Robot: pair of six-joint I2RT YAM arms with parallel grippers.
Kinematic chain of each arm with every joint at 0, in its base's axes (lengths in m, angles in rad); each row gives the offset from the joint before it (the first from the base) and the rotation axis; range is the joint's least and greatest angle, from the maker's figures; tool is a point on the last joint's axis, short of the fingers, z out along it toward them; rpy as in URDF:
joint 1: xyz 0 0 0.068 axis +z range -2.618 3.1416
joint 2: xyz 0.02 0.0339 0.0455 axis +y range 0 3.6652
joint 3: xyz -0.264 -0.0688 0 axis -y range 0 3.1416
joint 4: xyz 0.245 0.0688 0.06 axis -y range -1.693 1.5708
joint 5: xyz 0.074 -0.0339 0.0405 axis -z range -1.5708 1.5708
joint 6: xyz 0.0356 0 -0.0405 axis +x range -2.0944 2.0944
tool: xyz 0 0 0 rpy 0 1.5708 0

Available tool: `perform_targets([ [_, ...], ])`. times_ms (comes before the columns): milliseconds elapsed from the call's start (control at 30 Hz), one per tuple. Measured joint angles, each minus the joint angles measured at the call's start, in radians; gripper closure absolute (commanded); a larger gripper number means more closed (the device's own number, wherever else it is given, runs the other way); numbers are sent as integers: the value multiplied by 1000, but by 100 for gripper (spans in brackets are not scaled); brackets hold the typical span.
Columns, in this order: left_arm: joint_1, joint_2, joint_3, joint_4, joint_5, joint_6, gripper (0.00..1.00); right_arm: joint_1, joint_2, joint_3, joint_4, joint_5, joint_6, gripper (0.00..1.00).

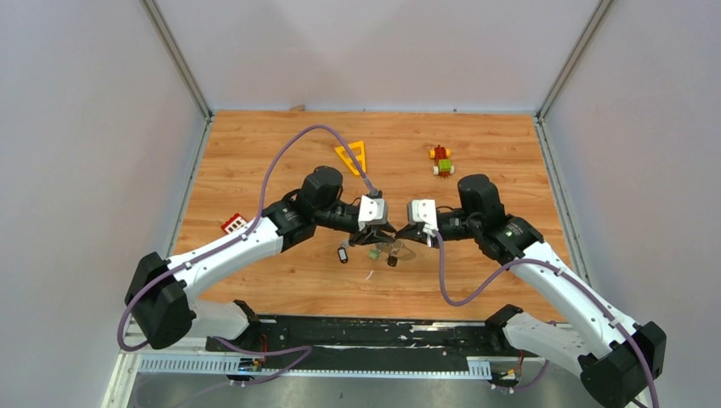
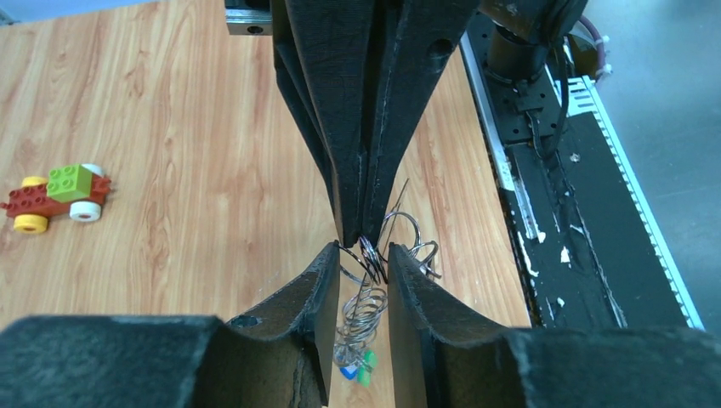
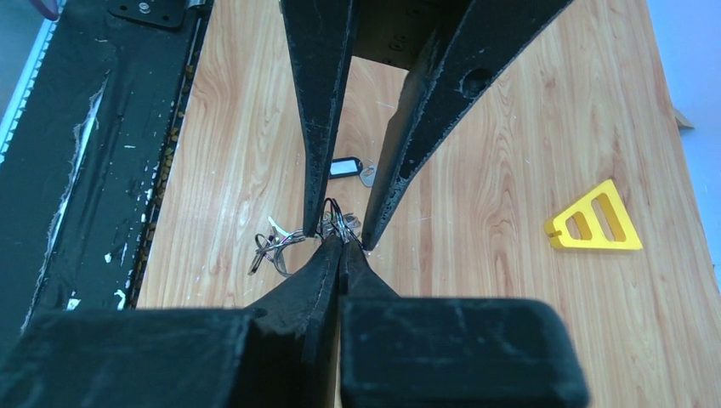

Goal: Put the keys on the keyring
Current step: Adjust the keyring.

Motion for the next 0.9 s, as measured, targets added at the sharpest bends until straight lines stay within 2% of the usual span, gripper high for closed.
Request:
perform_targets([
  [200, -1, 14, 13, 13, -39, -60, 71, 0, 0, 0, 9, 31, 14, 100],
  [467, -2, 8, 14, 19, -88, -70, 56, 0, -3, 0, 14, 58, 15, 100],
  [633, -2, -14, 14, 17, -96, -58, 54, 0, -3, 0, 14, 66, 16, 100],
  [900, -2, -20, 14, 10, -90, -52, 68, 0, -2, 0, 13, 74, 17, 100],
])
